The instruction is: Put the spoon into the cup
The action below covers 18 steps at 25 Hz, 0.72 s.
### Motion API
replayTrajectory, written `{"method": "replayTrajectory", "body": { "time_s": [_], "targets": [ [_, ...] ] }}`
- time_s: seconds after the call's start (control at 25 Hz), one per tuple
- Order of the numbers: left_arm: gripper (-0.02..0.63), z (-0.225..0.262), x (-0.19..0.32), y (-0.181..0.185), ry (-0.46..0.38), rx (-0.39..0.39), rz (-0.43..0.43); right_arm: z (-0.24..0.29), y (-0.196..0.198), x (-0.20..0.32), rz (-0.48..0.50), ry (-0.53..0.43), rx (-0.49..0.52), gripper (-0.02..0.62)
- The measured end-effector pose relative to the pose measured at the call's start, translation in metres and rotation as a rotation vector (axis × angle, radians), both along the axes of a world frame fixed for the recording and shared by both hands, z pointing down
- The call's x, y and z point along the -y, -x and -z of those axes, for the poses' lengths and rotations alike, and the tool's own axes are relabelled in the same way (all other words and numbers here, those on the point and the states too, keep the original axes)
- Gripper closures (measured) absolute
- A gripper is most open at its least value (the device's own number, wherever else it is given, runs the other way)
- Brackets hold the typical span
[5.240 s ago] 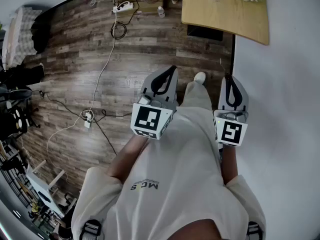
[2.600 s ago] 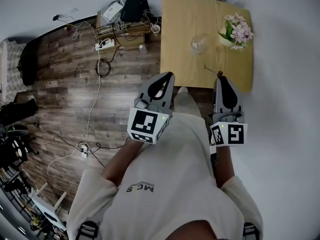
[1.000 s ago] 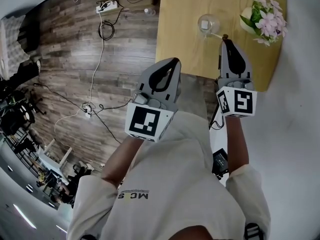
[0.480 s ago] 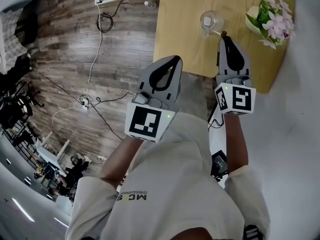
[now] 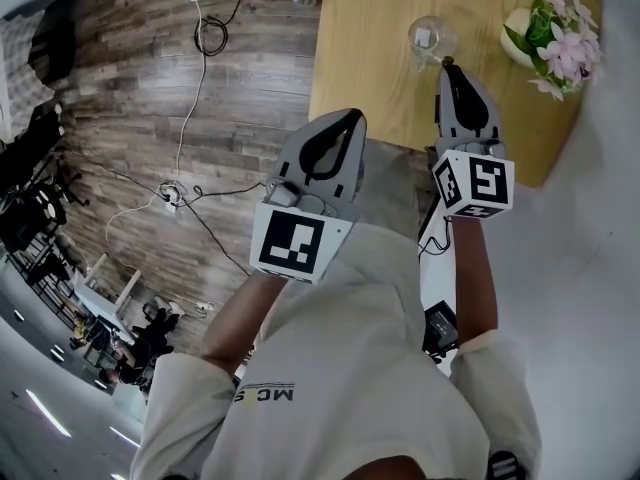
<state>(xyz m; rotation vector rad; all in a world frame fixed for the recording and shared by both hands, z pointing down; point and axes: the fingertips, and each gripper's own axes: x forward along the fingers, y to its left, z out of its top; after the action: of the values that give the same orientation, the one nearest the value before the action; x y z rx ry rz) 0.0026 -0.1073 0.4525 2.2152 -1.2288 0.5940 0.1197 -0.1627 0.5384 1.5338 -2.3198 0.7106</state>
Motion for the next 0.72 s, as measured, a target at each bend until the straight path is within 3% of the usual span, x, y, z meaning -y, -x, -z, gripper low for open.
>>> {"method": "replayTrajectory", "body": {
  "time_s": [0.72],
  "targets": [
    [0.595, 0.009, -0.001, 0.000, -0.019, -0.011, -0.022, 0.004, -0.002, -0.006, -0.027, 0.016, -0.033, 0.538]
  ]
}}
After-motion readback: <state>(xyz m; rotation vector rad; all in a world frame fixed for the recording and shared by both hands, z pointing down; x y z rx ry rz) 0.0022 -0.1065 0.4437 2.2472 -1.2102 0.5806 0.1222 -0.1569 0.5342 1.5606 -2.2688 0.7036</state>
